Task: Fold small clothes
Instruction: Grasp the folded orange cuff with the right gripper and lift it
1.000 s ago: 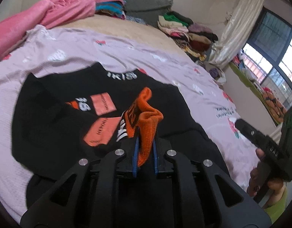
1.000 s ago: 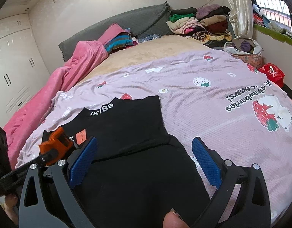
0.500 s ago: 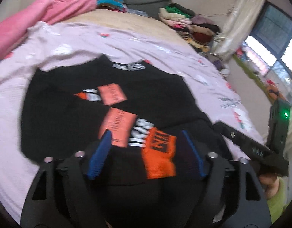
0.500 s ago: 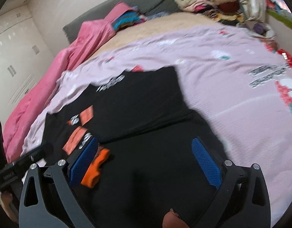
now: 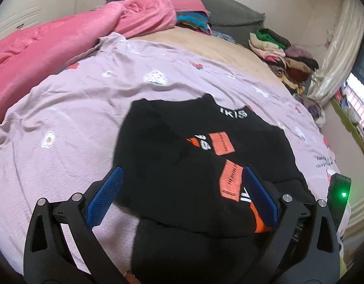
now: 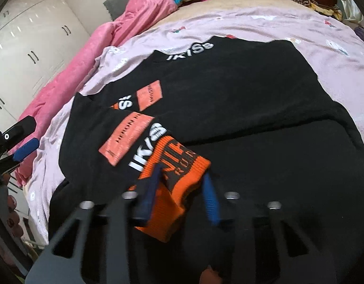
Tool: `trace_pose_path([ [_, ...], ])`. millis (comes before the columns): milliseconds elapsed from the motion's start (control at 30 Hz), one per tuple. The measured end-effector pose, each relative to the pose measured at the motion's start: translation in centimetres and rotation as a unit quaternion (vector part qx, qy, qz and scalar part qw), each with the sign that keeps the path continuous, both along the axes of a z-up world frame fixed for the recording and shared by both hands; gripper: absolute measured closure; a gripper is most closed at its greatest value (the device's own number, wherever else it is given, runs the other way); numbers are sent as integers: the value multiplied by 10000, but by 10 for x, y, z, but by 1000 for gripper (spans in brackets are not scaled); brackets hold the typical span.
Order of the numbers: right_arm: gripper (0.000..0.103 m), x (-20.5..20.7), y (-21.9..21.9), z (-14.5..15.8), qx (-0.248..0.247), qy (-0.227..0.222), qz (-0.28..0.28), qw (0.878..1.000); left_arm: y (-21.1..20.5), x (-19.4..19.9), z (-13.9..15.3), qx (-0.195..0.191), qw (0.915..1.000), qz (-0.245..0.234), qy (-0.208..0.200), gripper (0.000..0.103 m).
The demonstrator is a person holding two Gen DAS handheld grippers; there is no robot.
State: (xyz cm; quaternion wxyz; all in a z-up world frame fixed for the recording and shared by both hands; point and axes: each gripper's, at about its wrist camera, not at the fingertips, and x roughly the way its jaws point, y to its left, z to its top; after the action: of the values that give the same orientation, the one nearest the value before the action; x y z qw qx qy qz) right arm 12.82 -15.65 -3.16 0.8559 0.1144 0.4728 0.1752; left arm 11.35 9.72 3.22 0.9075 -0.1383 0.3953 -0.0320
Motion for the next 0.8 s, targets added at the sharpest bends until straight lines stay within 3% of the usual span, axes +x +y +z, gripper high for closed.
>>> trace_pose_path([
  [33, 89, 0, 1, 2, 43, -32, 41, 10000, 5, -1, 1, 15, 10000, 64, -19, 10],
  [133, 95, -1, 9, 21, 36, -378, 299, 9988, 17, -1, -2, 17, 9997, 223, 35, 10],
  [233, 96, 3, 16, 46, 71, -728, 568, 9957, 31, -2, -5, -184, 9990, 394, 116, 10],
  [500, 96, 24, 17, 141, -217, -2065, 882, 9742, 42, -5, -6, -209, 9979, 608, 116, 10],
  [633, 96, 35, 3, 157, -514, -2420, 758, 9659, 38, -5, -5, -180, 9982, 552, 126, 10],
  [800, 96, 38, -23, 146, -777, -2416, 481, 9661, 28, -1, -3, -92, 9990, 430, 110, 10],
])
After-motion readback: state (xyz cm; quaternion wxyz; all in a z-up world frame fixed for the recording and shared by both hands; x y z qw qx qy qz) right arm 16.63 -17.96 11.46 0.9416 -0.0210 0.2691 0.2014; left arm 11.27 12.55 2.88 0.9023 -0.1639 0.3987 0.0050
